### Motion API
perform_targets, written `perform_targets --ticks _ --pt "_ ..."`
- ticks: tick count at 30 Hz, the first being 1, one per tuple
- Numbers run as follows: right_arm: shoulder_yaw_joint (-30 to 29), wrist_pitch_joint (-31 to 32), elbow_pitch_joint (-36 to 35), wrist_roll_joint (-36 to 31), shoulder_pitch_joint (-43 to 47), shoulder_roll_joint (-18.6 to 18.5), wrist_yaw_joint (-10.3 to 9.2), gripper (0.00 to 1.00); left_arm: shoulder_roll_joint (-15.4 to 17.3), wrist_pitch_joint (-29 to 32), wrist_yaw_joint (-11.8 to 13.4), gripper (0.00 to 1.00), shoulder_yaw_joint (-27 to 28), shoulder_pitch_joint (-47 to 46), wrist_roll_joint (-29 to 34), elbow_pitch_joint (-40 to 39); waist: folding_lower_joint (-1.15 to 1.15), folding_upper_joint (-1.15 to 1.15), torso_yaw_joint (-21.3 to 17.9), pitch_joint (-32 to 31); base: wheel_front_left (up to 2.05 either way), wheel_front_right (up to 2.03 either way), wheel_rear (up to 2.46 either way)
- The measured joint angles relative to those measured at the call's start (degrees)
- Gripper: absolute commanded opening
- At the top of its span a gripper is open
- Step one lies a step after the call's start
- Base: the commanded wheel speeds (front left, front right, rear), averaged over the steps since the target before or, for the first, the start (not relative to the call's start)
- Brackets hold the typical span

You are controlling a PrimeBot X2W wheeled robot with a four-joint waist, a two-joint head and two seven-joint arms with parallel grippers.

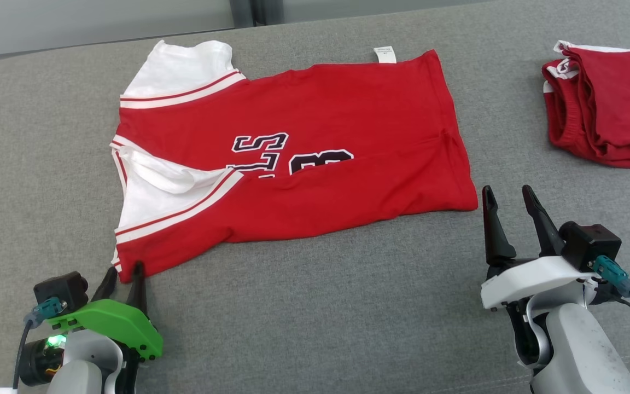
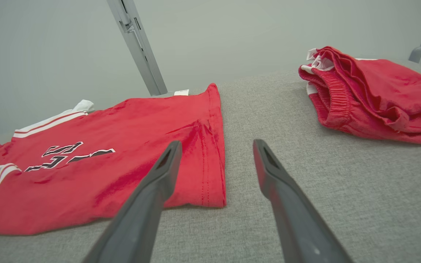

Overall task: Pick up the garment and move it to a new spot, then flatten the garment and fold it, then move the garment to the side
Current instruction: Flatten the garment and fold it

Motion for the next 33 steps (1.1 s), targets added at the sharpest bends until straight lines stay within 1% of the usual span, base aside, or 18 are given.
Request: perform_targets --ticks 2,4,8,13,22,25,26,27,28,30,32,33 --pt "0.05 0.00 0.18 -0.04 -0.10 0.00 0.00 1.00 0.01 -0.01 -0.02 0.00 -0.11 -0.07 -0.14 0.16 0.00 0.00 -0.24 -0.01 0.00 0.00 0.00" --pt "0.08 0.32 0.77 -0.44 -0.18 -0.01 0.00 1.00 0.04 -0.05 -0.13 0.00 -0.58 -0.15 -0.16 0.20 0.00 0.00 -0.29 -0.12 0.00 0.00 0.00" --pt "0.15 3.37 3.46 -0.67 -0.85 0.00 0.00 1.00 0.21 -1.03 -0.19 0.00 -1.22 -0.19 0.01 -0.58 0.00 0.00 0.07 -0.38 0.00 0.00 0.00" --pt "-0.67 7.14 7.48 -1.55 -3.23 0.00 0.00 1.00 0.88 -2.55 -0.11 0.00 -1.77 -0.26 0.81 -3.47 0.00 0.00 1.17 -0.70 0.00 0.00 0.00" --pt "-4.04 11.41 16.05 -4.57 -8.29 0.01 0.00 1.00 1.08 -2.97 0.26 0.00 -2.83 0.20 1.22 -8.36 0.00 0.00 3.40 -1.06 0.00 0.00 0.00" --pt "-3.99 13.08 19.49 -4.61 -10.23 0.02 0.00 0.99 1.19 -2.97 0.48 0.00 -3.12 0.73 1.32 -9.22 0.00 0.00 3.79 -1.15 0.00 0.00 0.00" --pt "-3.71 13.73 20.70 -4.55 -10.89 0.02 0.00 0.83 1.20 -2.96 0.58 0.00 -3.23 0.84 1.33 -9.43 0.00 0.00 3.87 -1.21 0.00 0.00 0.00" --pt "-3.35 14.04 21.73 -4.45 -11.48 0.01 0.00 0.53 1.23 -2.96 0.63 0.00 -3.34 0.94 1.41 -9.62 0.00 0.00 3.91 -1.26 0.00 0.00 0.00" --pt "-3.10 14.27 22.49 -4.34 -11.95 0.00 0.00 0.42 1.25 -2.96 0.64 0.00 -3.42 1.02 1.41 -9.76 0.00 0.00 3.92 -1.30 0.00 0.00 0.00" --pt "-2.27 15.36 24.60 -3.53 -13.24 -0.10 -0.01 0.29 1.29 -2.97 0.65 0.00 -3.65 1.20 1.41 -10.17 0.00 0.00 3.91 -1.44 0.00 0.00 0.00" --pt "-1.45 15.93 26.04 -1.81 -14.16 -0.12 0.00 0.11 1.33 -3.04 0.66 0.00 -3.79 1.31 1.42 -10.50 0.00 0.00 3.87 -1.52 0.00 0.00 0.00" --pt "-1.19 15.99 26.55 -0.73 -14.54 -0.11 0.00 0.00 1.37 -3.11 0.71 0.00 -3.83 1.31 1.42 -10.68 0.00 0.00 3.83 -1.55 0.00 0.00 0.00"
